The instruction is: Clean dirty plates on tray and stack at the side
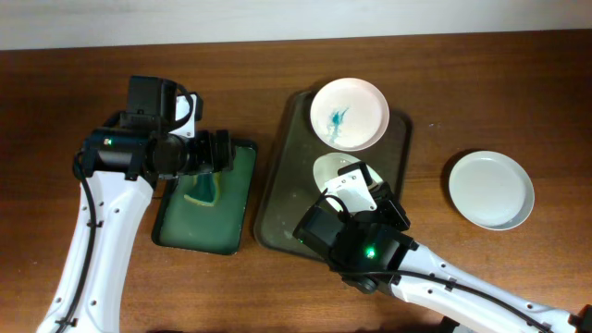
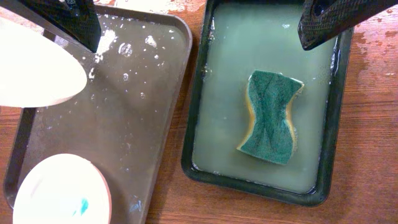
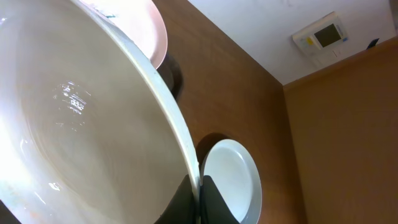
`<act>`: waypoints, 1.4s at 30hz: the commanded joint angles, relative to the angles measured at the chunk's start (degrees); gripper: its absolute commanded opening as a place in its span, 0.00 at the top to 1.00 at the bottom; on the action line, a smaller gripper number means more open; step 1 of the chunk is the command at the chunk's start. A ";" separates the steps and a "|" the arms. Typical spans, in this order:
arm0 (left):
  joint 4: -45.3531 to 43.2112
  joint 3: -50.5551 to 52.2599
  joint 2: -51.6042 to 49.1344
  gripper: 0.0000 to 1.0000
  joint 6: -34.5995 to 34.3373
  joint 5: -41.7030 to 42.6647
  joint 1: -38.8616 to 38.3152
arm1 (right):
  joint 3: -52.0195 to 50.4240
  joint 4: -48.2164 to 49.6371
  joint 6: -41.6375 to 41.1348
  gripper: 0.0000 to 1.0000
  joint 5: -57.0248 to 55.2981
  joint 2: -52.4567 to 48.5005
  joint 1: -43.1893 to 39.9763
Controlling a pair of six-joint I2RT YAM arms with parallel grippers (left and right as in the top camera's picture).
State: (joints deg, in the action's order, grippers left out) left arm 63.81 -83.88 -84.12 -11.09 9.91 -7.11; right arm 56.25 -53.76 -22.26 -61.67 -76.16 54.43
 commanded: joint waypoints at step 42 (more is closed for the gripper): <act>0.13 -0.04 -0.04 0.00 0.50 0.81 -0.11 | 26.91 24.68 15.78 0.78 70.14 -42.12 -51.08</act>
State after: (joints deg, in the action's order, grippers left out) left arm 63.99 -83.88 -84.12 -11.09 10.13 -7.11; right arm 83.02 -27.51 -5.76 6.26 -118.45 3.25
